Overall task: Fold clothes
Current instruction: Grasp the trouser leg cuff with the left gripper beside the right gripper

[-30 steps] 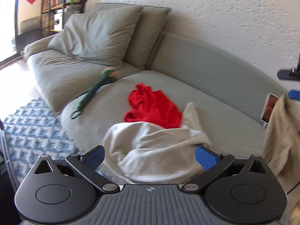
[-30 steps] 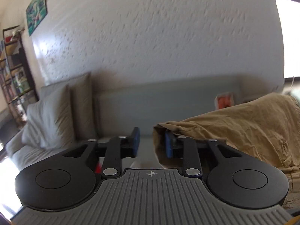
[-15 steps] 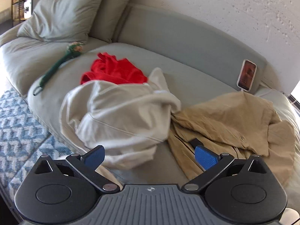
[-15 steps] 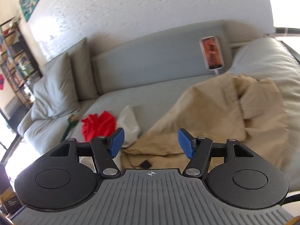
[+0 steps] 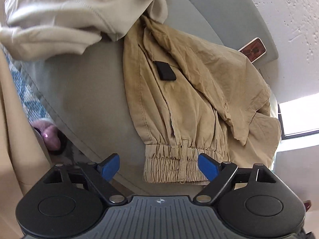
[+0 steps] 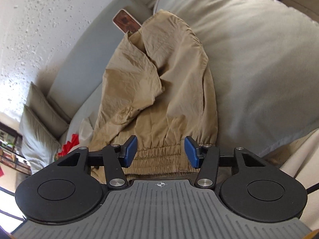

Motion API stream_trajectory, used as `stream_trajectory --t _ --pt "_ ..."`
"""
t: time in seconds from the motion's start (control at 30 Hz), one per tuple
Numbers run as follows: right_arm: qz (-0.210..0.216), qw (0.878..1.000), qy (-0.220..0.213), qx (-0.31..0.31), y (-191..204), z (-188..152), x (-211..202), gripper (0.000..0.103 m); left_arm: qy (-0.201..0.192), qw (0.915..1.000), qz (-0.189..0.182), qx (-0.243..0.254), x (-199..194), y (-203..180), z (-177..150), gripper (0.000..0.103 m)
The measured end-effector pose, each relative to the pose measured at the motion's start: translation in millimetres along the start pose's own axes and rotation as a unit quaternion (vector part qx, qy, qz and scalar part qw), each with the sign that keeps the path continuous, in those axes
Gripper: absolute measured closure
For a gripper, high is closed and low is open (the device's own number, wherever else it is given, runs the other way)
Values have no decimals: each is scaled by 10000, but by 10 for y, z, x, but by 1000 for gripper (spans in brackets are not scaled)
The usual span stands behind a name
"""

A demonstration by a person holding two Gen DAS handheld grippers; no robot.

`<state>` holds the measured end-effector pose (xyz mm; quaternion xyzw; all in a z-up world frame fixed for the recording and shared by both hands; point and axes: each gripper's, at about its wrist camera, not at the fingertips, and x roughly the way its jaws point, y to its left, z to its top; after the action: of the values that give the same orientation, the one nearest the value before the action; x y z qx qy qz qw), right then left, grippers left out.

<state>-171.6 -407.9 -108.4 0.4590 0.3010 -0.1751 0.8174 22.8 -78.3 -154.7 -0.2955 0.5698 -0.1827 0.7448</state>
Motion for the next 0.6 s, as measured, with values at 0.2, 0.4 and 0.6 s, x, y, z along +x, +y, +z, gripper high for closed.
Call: stream_trajectory --t 0.2,0.4,0.6 --pt "83 9993 -70 367 -312 -41 50 47 -216 9990 -256 -308 68 63 -25 19" --pt "-28 9982 194 565 -536 -134 197 47 -157 9991 -303 269 46 -76 -70 27" --pt "-94 9977 373 561 -641 -192 287 48 -118 9991 -351 218 49 -62 -56 50"
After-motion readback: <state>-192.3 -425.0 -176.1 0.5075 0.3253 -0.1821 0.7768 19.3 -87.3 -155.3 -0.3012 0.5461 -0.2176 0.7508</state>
